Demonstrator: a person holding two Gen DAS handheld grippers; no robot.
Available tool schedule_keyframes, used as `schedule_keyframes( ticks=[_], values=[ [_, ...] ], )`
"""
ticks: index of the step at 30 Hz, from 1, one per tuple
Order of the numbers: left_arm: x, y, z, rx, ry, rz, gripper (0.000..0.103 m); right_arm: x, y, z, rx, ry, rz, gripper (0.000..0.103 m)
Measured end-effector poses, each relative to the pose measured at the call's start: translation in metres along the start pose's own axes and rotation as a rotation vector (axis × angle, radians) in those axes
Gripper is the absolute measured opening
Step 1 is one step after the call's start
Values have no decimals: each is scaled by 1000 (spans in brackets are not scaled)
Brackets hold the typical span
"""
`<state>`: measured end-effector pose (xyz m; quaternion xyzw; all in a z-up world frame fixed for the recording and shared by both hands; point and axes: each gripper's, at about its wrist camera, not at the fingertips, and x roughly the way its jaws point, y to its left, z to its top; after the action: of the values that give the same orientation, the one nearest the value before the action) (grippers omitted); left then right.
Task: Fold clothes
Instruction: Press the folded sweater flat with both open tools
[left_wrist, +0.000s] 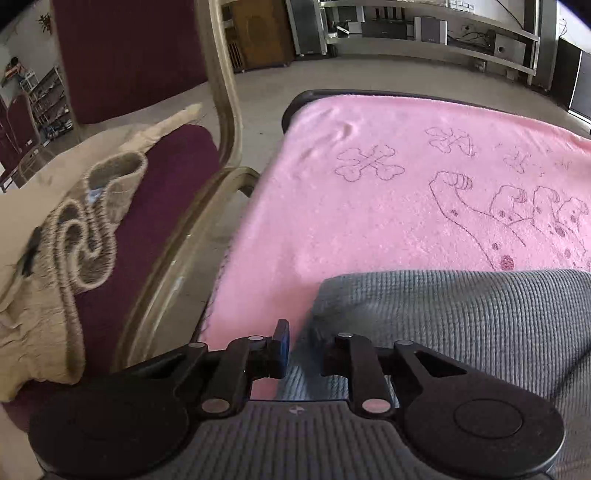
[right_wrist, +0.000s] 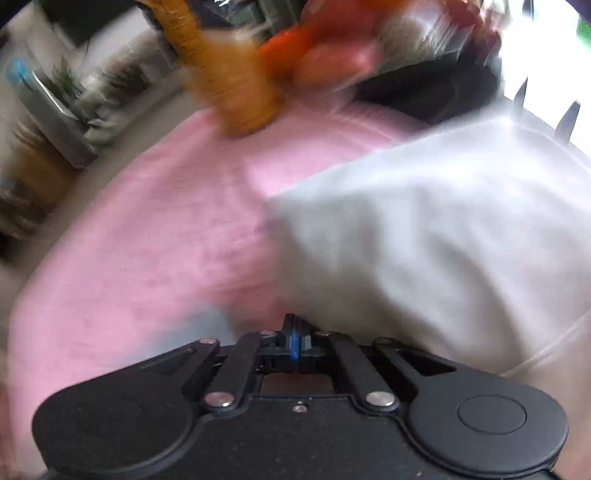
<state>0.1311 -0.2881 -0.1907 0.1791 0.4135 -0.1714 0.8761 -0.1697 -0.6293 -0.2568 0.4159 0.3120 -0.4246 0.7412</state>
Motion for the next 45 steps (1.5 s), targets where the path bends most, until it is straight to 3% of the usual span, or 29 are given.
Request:
schedule_keyframes(
  ticks=[1, 3, 5, 9, 15, 19, 25, 28, 32, 35, 37, 40, 41, 43, 45],
  values=[
    [-6, 3, -1, -12, -12, 6, 11, -6, -7, 2, 65, 31, 87, 2],
    [-32, 9, -5, -23, -87, 15, 11, -31, -13, 2, 119, 16, 227, 4],
    [-60, 12, -16, -30, -151, -9, 16, -65, -11, -3, 74, -48, 290, 6],
    [-99, 10, -55, -33, -172, -85, 16, -109, -23, -26, 62, -89, 409, 11],
    [-118, -13, -89, 78, -176, -119, 19, -116, -37, -64, 67, 17, 477, 18],
    [-118, -31, -91, 123, -187, -120, 20, -104, -10, -80, -28, 82, 484, 19],
    [-101, -64, -80, 168, -219, -162, 22, -74, 29, -86, -71, 143, 578, 19],
    [-88, -78, -91, 249, -178, -199, 16, -57, 41, -93, -154, 162, 505, 20],
    [-95, -97, -120, 425, -200, -153, 2, -57, 53, -108, -327, 172, 417, 9],
    [-107, -103, -143, 530, -217, -110, 2, -79, 54, -127, -464, 164, 324, 6],
    [-113, -97, -151, 541, -188, -116, 2, -94, 51, -144, -551, 172, 226, 6],
    [-118, -81, -157, 499, -135, -129, 7, -115, 39, -165, -614, 126, 163, 8],
    [-121, -76, -158, 482, -135, -125, 14, -122, 36, -168, -616, 114, 154, 11],
    [-129, -67, -160, 440, -156, -127, 22, -132, 28, -167, -587, 94, 144, 33],
    [-139, -56, -157, 380, -185, -141, 22, -139, 17, -154, -507, 71, 183, 33]
  ],
)
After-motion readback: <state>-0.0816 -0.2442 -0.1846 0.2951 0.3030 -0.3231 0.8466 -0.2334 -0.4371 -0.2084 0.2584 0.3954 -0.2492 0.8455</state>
